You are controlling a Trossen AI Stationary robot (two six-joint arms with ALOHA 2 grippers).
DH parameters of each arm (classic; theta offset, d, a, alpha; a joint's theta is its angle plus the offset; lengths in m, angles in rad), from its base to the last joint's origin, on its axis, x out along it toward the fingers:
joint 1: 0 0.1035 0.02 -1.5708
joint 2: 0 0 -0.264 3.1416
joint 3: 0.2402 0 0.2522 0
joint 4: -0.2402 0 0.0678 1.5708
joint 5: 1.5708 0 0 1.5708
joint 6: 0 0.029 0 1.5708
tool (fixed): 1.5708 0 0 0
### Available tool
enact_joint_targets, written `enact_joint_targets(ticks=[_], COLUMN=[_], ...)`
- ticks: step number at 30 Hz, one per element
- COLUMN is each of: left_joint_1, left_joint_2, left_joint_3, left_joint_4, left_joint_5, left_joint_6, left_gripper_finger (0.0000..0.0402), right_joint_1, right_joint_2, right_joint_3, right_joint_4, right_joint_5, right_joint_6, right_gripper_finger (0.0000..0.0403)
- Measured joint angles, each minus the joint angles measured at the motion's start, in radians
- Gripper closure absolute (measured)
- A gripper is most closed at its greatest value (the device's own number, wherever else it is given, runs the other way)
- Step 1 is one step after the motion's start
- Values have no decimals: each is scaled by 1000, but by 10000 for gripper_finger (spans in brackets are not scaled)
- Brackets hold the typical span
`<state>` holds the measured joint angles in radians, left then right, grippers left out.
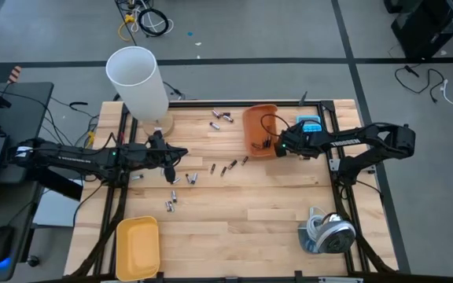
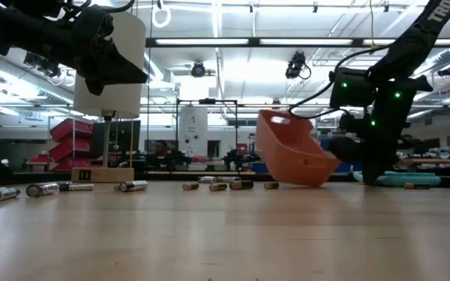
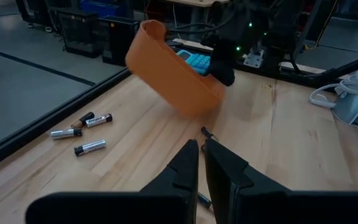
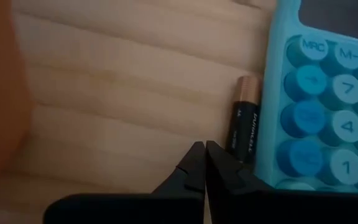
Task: Sort batteries
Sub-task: Adjust the orange bin
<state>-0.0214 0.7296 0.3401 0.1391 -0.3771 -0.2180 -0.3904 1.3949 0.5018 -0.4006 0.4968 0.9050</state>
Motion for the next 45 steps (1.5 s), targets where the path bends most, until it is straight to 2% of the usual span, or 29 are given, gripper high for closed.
enact_joint_targets(ticks=[19, 32, 38, 43, 45], left_joint_1=[0, 0, 0, 0, 0], left_joint_2=[0, 0, 0, 0, 0], left_joint_3=[0, 0, 0, 0, 0], left_joint_4=[6, 6, 6, 6, 6], left_joint_5=[0, 0, 0, 0, 0], left_joint_6=[-3, -3, -3, -2, 1], left_gripper_finger=[371, 371, 371, 371, 371], right_joint_1=[0, 1, 29, 57, 56], right_joint_2=[-1, -1, -2, -2, -1], right_joint_3=[2, 94, 172, 274, 323], right_joint_4=[71, 51, 46, 38, 50], right_joint_5=[-10, 5, 71, 181, 184], right_joint_6=[-15, -71, -111, -176, -212], right_gripper_finger=[403, 403, 403, 403, 403])
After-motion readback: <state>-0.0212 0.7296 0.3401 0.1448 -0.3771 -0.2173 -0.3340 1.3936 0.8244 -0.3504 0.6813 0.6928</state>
